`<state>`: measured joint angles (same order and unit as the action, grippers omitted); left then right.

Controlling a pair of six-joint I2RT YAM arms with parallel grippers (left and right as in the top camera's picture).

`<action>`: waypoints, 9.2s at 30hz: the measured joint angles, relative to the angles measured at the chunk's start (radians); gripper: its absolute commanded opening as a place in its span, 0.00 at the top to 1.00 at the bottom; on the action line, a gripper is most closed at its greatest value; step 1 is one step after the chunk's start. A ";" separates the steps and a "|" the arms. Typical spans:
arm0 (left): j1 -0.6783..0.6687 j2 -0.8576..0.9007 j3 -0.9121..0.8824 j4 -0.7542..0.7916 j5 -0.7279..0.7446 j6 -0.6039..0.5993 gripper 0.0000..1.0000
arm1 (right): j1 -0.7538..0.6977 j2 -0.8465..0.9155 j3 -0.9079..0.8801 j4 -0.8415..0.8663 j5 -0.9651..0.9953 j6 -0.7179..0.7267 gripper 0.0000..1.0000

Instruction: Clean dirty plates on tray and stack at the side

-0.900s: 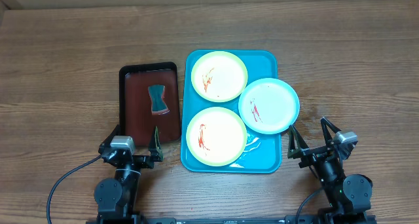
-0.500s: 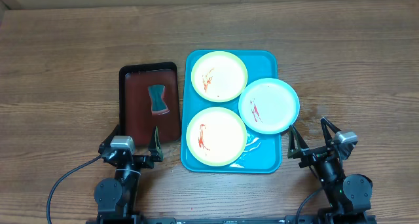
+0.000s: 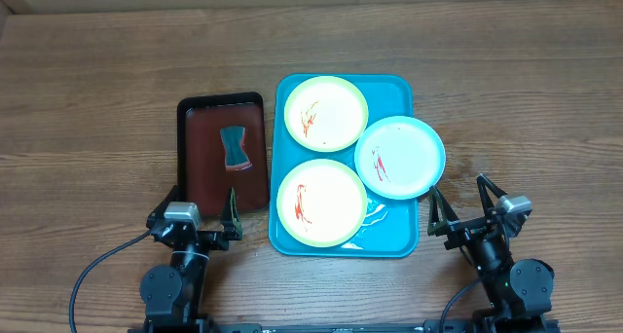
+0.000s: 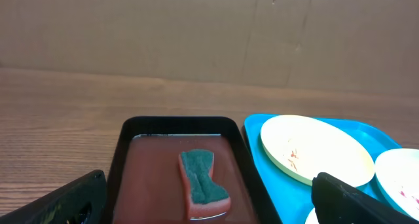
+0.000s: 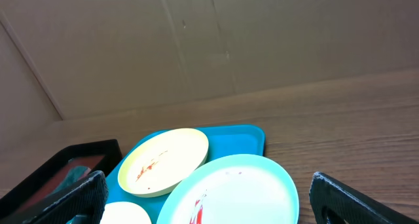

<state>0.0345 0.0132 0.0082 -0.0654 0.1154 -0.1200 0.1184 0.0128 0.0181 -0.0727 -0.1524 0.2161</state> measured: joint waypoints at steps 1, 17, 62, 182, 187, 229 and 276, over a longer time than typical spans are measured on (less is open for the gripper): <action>0.000 0.000 0.000 0.000 0.000 0.000 0.00 | 0.000 0.000 0.000 0.000 0.000 0.000 0.00; 0.000 0.000 0.000 0.000 0.000 0.000 0.00 | 0.000 0.000 0.000 0.000 0.000 0.000 0.00; 0.000 0.687 0.927 -0.662 0.038 -0.060 0.00 | 0.000 0.658 0.886 -0.760 -0.106 -0.075 0.00; -0.422 2.020 1.415 -0.956 0.023 -0.320 0.96 | 0.406 1.714 0.885 -0.426 0.051 0.410 0.96; -0.460 2.020 1.435 -0.943 0.088 -0.322 0.96 | 0.406 1.713 0.890 -0.444 0.065 0.436 0.96; -0.573 2.069 1.456 -0.986 -0.100 -0.502 0.96 | 0.388 1.711 0.896 -0.467 0.138 0.480 0.96; -0.564 2.047 1.438 -0.855 -0.042 -0.513 0.96 | 0.388 1.711 0.898 -0.470 0.140 0.483 0.96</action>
<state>-0.5293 2.0602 1.4464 -0.9203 0.0731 -0.6331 0.5064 1.7233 0.9157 -0.5423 -0.0128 0.6994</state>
